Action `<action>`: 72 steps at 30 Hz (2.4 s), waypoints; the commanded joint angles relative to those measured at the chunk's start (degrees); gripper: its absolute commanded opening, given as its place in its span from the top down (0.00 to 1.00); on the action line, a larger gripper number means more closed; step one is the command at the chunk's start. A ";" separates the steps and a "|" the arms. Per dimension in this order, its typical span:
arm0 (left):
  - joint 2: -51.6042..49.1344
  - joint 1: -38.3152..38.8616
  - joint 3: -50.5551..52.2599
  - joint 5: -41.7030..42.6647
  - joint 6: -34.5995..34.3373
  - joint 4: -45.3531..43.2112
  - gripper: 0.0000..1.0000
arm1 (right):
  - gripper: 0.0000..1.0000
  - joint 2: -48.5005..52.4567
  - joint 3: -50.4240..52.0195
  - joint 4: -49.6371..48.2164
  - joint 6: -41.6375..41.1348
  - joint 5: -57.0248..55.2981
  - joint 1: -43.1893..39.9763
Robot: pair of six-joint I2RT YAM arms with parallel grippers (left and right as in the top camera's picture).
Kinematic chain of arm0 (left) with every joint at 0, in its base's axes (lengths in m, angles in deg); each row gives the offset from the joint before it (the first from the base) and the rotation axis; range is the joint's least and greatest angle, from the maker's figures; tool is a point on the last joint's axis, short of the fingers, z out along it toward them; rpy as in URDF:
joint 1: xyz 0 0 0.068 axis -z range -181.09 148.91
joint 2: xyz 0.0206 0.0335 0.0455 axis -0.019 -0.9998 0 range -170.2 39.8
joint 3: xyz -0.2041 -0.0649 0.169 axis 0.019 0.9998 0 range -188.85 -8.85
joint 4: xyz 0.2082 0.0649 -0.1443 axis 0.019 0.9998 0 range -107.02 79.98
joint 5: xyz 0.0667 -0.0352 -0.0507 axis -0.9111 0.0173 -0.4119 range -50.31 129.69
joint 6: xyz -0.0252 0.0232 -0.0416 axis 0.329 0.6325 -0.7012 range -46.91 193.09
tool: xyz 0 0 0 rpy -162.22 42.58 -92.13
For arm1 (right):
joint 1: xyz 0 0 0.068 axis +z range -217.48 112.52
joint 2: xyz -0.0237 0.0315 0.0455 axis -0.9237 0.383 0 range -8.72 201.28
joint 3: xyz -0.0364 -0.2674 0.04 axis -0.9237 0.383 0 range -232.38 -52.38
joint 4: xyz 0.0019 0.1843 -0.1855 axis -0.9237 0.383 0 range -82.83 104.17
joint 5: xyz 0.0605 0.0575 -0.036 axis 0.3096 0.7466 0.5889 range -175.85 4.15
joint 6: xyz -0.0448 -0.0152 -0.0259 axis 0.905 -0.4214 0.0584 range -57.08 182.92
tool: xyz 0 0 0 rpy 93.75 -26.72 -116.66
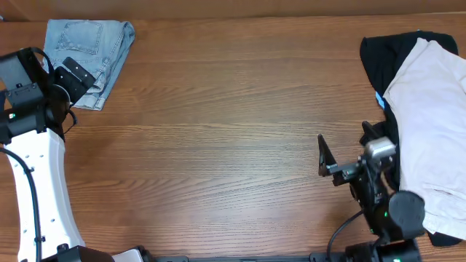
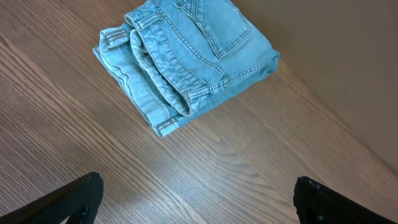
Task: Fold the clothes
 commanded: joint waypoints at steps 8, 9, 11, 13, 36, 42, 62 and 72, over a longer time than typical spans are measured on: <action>-0.46 -0.22 0.20 -0.02 1.27 -0.15 0.00 | 0.00 -11.06 12.90 -7.69 1.11 -1.75 -0.22; -0.46 -0.04 0.20 -0.02 1.25 -0.15 0.00 | 0.00 -11.82 13.29 -7.48 1.14 -1.84 -0.22; -0.46 0.57 0.20 0.00 1.25 -0.17 0.00 | 0.00 -13.40 13.77 -7.13 1.14 -2.29 -0.22; -0.46 0.74 0.20 0.00 1.25 -0.17 0.00 | 0.00 -14.78 14.16 -7.13 1.14 -2.75 -0.22; -0.52 0.52 0.20 -0.02 1.27 -0.17 0.00 | 0.00 -17.77 16.70 4.04 0.90 -0.33 -0.17; -0.52 0.63 0.20 -0.02 1.27 -0.17 0.00 | 0.00 -17.77 16.70 4.04 0.90 -0.31 -0.15; 0.28 0.90 0.22 -0.04 1.27 -0.07 0.00 | 0.00 -17.77 16.70 4.04 0.90 -0.31 -0.15; 11.34 8.00 0.22 -0.07 1.33 0.22 0.00 | 0.00 -17.77 16.70 4.04 0.90 -0.31 -0.15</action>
